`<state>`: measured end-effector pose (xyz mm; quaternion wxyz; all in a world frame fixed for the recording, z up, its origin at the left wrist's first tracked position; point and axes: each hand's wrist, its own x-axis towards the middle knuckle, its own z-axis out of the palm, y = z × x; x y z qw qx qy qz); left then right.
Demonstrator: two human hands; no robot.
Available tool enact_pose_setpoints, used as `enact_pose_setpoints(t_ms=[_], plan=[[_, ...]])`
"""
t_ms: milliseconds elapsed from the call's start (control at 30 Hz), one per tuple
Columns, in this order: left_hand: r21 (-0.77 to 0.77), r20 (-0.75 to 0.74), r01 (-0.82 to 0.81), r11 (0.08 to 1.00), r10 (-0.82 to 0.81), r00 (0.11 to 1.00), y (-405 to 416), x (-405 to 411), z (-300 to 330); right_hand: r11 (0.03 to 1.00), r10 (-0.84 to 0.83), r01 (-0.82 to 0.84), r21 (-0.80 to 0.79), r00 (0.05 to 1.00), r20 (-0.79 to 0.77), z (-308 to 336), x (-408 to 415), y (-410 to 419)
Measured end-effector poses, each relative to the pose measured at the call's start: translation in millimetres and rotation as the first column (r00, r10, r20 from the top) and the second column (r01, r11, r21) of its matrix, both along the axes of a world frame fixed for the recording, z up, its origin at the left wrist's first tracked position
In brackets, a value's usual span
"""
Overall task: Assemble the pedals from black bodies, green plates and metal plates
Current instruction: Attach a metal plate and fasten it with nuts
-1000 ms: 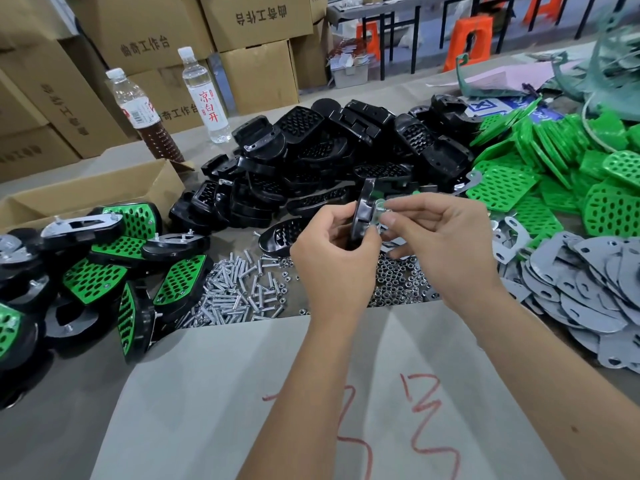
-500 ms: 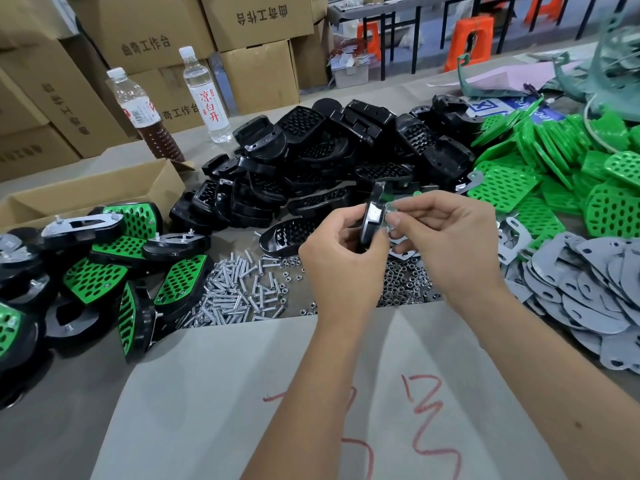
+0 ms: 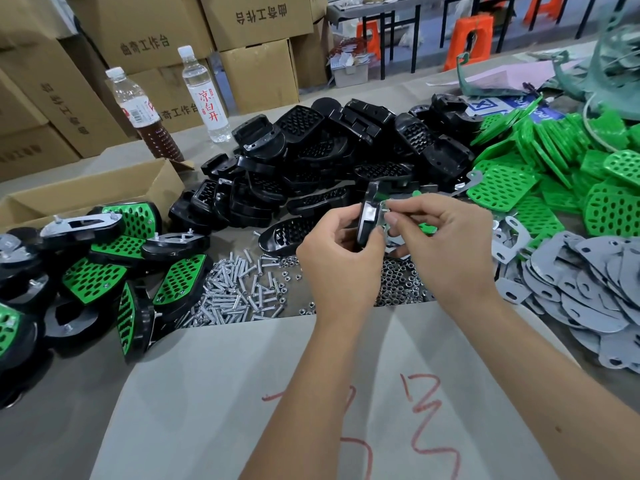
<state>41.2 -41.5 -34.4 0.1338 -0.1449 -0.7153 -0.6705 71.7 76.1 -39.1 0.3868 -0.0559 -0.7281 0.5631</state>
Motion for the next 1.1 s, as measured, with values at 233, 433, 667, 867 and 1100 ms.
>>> enact_pose_setpoints(t_ms=[233, 433, 667, 867, 1100], plan=[[0.027, 0.022, 0.001, 1.000, -0.001, 1.000, -0.8, -1.2, -0.2, 0.986, -0.017, 0.027, 0.163, 0.998, -0.064, -2.1, -2.4, 4.5], [0.046, 0.021, 0.003, 0.999, -0.004, 1.000, -1.4, -0.4, 1.9, 0.920, -0.054, 0.104, 0.377, 0.989, -0.140, -0.2, -3.1, 8.0], [0.042, 0.015, 0.037, 0.998, -0.038, 0.999, -1.3, 1.5, 4.2, 0.847, -0.141, 0.172, 0.503, 0.985, -0.099, 4.3, -4.8, 5.1], [0.036, 0.034, 0.036, 0.999, -0.037, 0.999, 0.9, 2.8, 2.0, 0.880, -0.072, 0.044, 0.473, 0.997, 0.041, 4.8, -3.0, 4.0], [0.013, 0.012, 0.058, 0.998, -0.058, 0.998, 2.5, 3.7, 2.7, 0.911, -0.130, 0.116, 0.396, 0.991, 0.009, 2.3, -4.5, 4.4]])
